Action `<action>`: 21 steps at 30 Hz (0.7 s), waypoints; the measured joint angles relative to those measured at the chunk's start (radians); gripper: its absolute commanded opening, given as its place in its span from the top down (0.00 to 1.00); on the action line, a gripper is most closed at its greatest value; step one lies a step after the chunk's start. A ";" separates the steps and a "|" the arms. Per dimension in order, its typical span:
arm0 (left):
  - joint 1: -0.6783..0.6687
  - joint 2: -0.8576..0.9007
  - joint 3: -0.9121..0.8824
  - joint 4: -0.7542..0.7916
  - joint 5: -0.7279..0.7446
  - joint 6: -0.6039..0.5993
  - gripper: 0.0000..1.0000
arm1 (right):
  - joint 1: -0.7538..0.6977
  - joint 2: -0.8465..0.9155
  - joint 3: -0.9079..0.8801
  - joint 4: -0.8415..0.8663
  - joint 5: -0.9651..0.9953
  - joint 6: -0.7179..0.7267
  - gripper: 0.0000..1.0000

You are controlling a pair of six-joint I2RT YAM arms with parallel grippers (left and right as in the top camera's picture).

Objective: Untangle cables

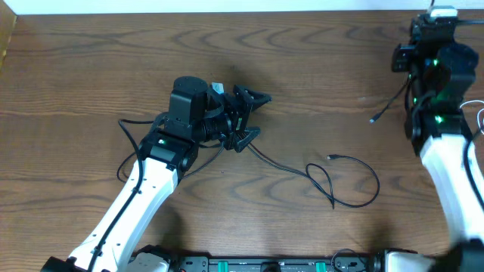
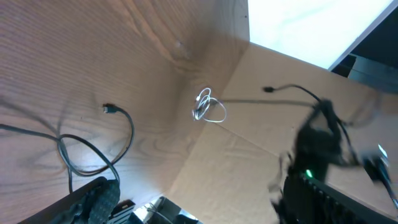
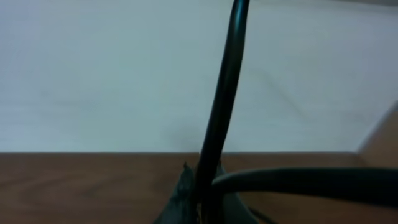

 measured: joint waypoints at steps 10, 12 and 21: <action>0.000 0.000 0.000 -0.002 0.000 0.000 0.10 | -0.093 0.367 0.179 0.077 0.026 -0.064 0.99; 0.000 0.000 0.000 -0.002 0.001 0.000 0.10 | -0.105 0.420 0.257 0.079 0.037 -0.087 0.99; 0.000 0.000 0.000 -0.002 0.000 0.000 0.09 | -0.175 0.559 0.496 0.050 0.070 -0.221 0.99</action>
